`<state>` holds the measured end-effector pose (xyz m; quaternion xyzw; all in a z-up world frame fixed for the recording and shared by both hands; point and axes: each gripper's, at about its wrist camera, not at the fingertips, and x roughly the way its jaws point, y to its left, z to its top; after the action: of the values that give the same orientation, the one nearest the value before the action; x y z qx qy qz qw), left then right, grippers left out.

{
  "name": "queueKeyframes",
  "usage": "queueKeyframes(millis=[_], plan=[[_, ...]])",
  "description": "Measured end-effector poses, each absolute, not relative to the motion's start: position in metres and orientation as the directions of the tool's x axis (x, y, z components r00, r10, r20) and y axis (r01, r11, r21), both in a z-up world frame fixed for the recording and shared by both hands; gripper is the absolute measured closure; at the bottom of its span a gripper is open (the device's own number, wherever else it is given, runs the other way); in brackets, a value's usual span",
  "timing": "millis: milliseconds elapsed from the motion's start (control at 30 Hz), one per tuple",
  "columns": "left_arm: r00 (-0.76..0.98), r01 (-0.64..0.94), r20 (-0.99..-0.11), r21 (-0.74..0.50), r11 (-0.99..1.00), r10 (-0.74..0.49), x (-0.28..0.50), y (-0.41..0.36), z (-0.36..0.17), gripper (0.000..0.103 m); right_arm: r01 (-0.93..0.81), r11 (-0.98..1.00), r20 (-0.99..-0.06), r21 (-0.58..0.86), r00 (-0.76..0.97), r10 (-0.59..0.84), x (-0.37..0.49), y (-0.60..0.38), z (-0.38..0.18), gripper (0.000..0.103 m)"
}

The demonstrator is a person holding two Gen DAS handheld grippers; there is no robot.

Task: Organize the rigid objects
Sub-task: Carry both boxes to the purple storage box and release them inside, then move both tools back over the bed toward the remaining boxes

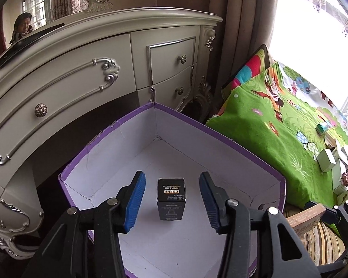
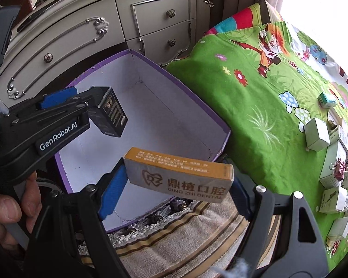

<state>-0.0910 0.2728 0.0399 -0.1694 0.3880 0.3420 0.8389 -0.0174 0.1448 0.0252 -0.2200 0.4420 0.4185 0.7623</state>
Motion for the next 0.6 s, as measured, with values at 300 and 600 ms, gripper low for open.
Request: queueKeyframes(millis=[300, 600], plan=[[0.461, -0.705, -0.761, -0.002, 0.709, 0.457, -0.089, 0.270, 0.043, 0.033, -0.832, 0.554, -0.855, 0.027, 0.268, 0.444, -0.018, 0.143, 0.025, 0.011], [0.468, -0.690, -0.761, 0.003, 0.724, 0.450, -0.085, 0.261, 0.045, 0.033, -0.815, 0.580, -0.828, 0.019, 0.312, 0.465, -0.012, 0.122, 0.037, 0.011]])
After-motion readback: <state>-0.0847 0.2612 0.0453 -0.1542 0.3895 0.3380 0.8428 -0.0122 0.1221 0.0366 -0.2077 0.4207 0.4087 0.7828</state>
